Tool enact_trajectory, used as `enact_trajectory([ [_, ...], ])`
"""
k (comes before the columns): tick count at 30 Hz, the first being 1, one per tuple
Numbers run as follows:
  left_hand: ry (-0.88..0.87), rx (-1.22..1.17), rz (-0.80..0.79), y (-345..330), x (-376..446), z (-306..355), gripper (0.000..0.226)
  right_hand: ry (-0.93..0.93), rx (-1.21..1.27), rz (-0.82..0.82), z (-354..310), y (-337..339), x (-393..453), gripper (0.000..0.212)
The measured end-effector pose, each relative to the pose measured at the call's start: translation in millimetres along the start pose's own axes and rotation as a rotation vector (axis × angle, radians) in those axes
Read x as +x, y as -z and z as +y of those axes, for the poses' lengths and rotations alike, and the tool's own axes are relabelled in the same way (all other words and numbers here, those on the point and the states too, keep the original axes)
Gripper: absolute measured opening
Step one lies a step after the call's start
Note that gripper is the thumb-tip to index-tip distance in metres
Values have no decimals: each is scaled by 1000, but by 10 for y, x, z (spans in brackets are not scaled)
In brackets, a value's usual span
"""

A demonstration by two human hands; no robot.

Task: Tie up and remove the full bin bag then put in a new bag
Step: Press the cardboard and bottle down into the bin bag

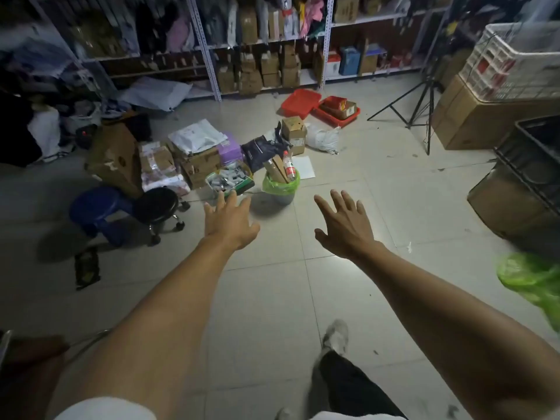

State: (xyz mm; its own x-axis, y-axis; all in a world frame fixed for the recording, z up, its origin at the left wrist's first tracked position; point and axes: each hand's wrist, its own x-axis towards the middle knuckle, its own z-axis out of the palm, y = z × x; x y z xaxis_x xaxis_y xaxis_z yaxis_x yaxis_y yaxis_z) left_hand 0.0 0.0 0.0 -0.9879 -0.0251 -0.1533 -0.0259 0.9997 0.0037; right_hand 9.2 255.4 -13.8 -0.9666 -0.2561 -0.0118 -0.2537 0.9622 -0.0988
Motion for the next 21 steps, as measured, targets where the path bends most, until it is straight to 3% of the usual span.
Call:
enact_trajectory([
  [13,55,2,-78,54,1747,481,73,36,69,-60,742,-217,1860,78],
  [21,62,-32,-120,123,2708,487,72,60,88,-139,849,-399,2881,78],
])
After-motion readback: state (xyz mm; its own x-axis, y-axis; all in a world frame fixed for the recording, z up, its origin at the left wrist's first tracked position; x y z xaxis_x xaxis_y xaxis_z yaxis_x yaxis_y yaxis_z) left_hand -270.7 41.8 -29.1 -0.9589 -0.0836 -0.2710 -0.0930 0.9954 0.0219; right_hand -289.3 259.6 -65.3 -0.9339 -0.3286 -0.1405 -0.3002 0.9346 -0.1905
